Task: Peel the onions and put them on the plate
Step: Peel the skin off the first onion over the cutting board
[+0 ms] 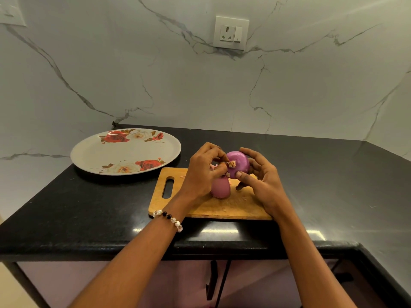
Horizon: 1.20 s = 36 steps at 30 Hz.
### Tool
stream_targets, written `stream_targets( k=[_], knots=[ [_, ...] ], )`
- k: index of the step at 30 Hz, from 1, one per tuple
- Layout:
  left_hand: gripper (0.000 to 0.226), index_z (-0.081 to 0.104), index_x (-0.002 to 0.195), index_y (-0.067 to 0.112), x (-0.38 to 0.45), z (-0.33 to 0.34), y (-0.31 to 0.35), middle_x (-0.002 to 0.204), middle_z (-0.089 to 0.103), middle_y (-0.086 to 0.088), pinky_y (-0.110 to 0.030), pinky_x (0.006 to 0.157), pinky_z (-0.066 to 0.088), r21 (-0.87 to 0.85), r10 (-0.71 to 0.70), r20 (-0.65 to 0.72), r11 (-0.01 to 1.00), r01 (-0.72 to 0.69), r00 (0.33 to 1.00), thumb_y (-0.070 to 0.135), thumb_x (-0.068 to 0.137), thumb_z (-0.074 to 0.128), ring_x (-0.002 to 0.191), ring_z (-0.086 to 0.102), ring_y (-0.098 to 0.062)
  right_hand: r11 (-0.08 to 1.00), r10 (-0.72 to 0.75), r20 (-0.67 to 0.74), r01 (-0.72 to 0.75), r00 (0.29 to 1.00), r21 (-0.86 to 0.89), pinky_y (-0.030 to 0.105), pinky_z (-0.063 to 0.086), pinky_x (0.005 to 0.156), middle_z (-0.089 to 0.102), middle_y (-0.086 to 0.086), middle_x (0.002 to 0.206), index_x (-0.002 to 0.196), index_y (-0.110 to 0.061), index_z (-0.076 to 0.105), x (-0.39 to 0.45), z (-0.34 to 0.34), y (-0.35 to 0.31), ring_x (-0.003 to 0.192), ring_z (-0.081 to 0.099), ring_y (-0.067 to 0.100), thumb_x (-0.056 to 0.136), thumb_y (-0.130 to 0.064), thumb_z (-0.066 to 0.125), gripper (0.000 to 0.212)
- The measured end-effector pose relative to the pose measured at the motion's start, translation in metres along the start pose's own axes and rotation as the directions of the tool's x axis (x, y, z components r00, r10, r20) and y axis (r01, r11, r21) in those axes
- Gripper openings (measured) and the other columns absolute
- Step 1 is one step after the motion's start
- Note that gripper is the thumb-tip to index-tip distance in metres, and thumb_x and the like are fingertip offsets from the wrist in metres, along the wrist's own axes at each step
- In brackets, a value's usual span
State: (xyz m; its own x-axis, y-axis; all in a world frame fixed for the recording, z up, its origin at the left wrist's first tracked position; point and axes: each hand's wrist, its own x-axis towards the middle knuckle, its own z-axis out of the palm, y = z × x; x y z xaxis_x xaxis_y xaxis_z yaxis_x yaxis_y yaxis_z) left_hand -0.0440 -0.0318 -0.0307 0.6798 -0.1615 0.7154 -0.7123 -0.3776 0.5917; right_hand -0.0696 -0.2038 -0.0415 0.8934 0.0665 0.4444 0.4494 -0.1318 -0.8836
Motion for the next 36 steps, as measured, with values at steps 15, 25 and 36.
stream_targets(
  k=[15, 25, 36],
  knots=[
    [0.011, 0.063, 0.101, 0.007, -0.0006, -0.0009, -0.0026, 0.101, 0.061, -0.004, -0.007, 0.073, 0.046, 0.019, -0.071, -0.037, 0.997, 0.071, 0.997, 0.01, 0.094, 0.055, 0.087, 0.056, -0.009, 0.976, 0.166, -0.004, -0.163, 0.986, 0.146, 0.035, 0.059, 0.061, 0.067, 0.011, 0.116, 0.134, -0.015, 0.056, -0.0004, -0.0017, 0.0003, 0.092, 0.071, 0.026, 0.093, -0.011, 0.063, 0.042],
    [0.022, 0.073, 0.096, 0.011, 0.0003, -0.0031, -0.0039, 0.094, 0.065, -0.001, -0.016, 0.064, 0.053, -0.005, 0.0, -0.048, 1.0, 0.0, 0.999, 0.026, 0.08, 0.073, 0.076, 0.062, -0.009, 0.995, 0.085, 0.011, -0.086, 0.996, 0.041, 0.029, 0.059, 0.064, 0.068, 0.011, 0.116, 0.132, -0.015, 0.056, -0.0018, 0.0002, 0.0006, 0.096, 0.071, 0.028, 0.085, -0.019, 0.07, 0.049],
    [0.011, 0.069, 0.088, 0.008, -0.0001, -0.0009, -0.0046, 0.088, 0.062, -0.001, -0.015, 0.066, 0.05, 0.131, 0.065, -0.051, 0.99, -0.058, 0.997, 0.018, 0.083, 0.071, 0.075, 0.058, -0.009, 0.998, 0.056, 0.0, -0.056, 0.998, -0.003, 0.034, 0.061, 0.065, 0.069, 0.012, 0.112, 0.133, -0.013, 0.056, -0.0005, 0.0023, 0.0004, 0.087, 0.073, 0.027, 0.079, -0.022, 0.074, 0.058]
  ],
)
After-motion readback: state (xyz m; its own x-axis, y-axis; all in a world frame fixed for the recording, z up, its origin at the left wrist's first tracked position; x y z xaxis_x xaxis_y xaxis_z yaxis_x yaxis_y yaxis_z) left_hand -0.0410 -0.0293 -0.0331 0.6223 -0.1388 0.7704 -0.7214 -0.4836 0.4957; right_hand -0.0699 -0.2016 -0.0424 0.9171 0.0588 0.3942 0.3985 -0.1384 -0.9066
